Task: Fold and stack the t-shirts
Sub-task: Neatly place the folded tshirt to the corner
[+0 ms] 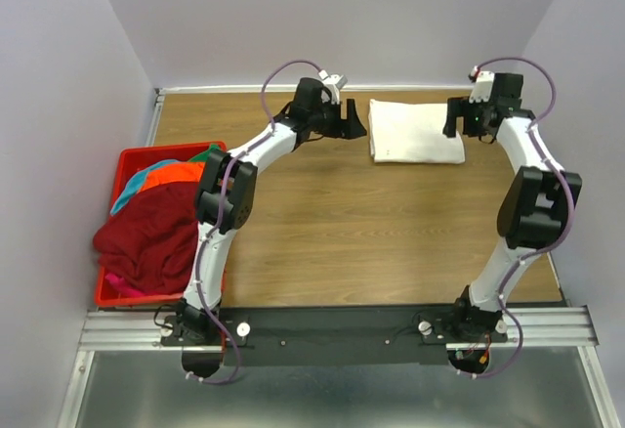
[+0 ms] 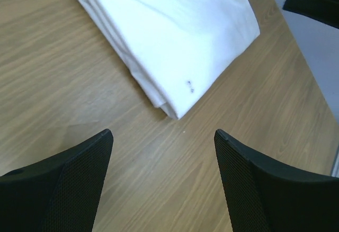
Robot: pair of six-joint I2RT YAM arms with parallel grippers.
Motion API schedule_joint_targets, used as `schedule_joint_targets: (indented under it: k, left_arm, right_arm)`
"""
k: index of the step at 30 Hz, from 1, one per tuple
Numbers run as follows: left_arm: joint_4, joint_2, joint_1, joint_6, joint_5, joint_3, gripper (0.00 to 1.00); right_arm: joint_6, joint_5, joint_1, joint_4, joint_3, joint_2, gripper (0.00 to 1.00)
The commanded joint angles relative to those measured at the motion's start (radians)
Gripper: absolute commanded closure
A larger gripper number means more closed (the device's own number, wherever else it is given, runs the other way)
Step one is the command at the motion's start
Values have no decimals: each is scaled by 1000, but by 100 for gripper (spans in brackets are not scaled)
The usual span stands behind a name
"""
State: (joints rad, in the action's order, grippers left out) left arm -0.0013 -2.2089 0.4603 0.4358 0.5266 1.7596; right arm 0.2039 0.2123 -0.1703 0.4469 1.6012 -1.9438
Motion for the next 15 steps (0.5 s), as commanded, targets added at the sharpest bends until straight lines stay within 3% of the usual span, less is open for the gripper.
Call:
schedule_joint_targets:
  k: [1,7,15]
  left_arm:
    - [-159,-133,43,98,-74,222,14]
    - [-244,-285,77,194,-128,386,14]
    - [-235,-379,90,259,-90,465,14]
  right_arm:
    - [13,159,0,-17,-150,132,0]
    - [-1,219,0,-39,-315,294,0]
    - [2,242,-5,-76,-408,341,0]
